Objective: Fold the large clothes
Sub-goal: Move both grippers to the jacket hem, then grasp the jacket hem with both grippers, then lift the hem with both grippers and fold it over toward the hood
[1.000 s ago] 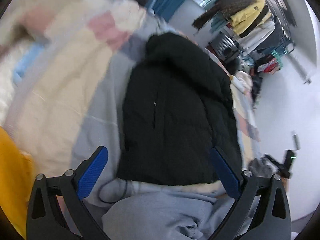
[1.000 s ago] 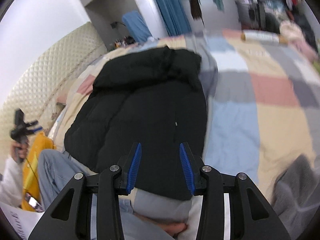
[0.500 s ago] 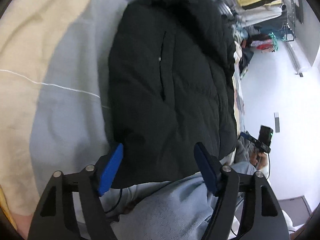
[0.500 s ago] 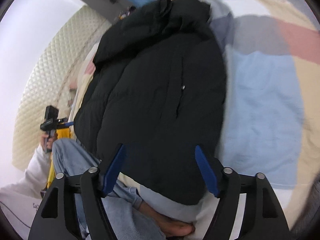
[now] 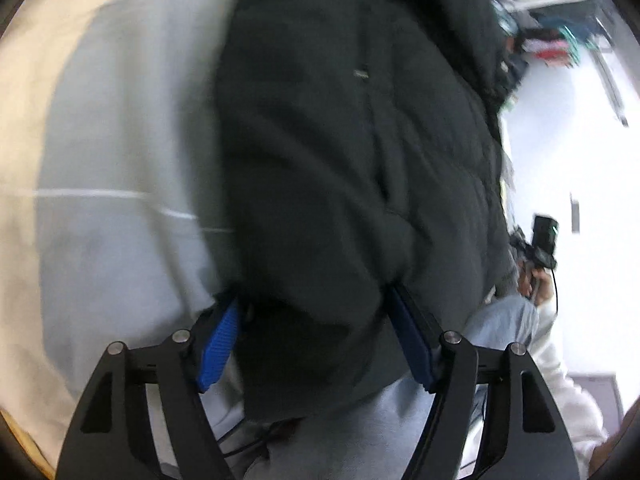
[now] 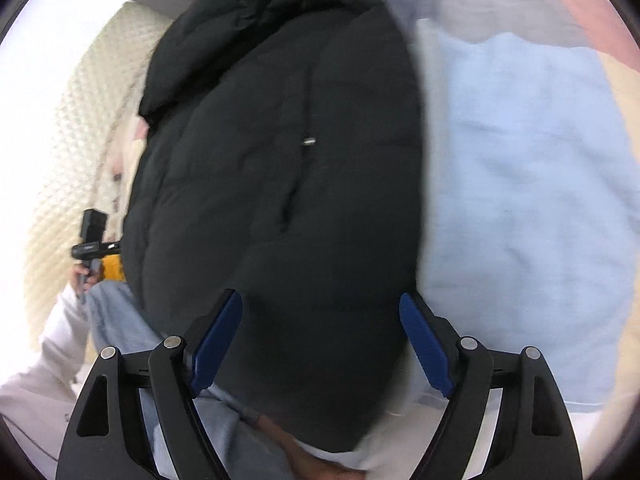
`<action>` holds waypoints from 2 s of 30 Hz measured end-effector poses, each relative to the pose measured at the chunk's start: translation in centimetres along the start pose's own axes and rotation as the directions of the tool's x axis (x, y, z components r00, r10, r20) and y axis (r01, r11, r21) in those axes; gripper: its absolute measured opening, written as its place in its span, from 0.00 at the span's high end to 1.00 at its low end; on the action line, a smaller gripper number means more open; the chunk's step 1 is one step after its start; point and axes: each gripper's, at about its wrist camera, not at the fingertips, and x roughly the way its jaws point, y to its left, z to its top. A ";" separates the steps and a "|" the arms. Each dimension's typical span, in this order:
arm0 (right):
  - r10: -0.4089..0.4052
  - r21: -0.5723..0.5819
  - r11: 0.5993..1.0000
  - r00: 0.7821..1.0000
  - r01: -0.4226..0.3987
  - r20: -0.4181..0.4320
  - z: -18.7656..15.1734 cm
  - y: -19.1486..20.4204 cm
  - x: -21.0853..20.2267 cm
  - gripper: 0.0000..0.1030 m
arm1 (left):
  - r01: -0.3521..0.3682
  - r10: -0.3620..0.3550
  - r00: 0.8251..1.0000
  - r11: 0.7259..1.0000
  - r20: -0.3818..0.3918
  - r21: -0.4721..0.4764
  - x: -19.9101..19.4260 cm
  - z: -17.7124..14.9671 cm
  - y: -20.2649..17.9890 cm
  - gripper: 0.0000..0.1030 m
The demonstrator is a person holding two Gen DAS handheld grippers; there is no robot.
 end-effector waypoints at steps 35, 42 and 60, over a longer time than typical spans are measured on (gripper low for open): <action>0.241 -0.190 0.944 0.958 -0.268 -0.155 -0.8 4.7 3.0 0.35 | 0.007 -0.007 1.000 0.999 0.009 -0.034 -0.1 0.5 -5.4 0.55; 0.126 -0.286 0.949 0.991 -0.133 -0.043 0.0 8.0 -1.1 0.91 | 0.032 -0.024 0.987 0.999 0.160 -0.043 -3.5 -0.2 -6.8 0.88; 0.218 -0.343 0.936 0.901 -0.084 0.375 -8.8 15.1 -16.2 0.94 | 0.164 -0.131 0.898 0.985 0.421 -0.043 -13.1 -10.7 -12.2 0.93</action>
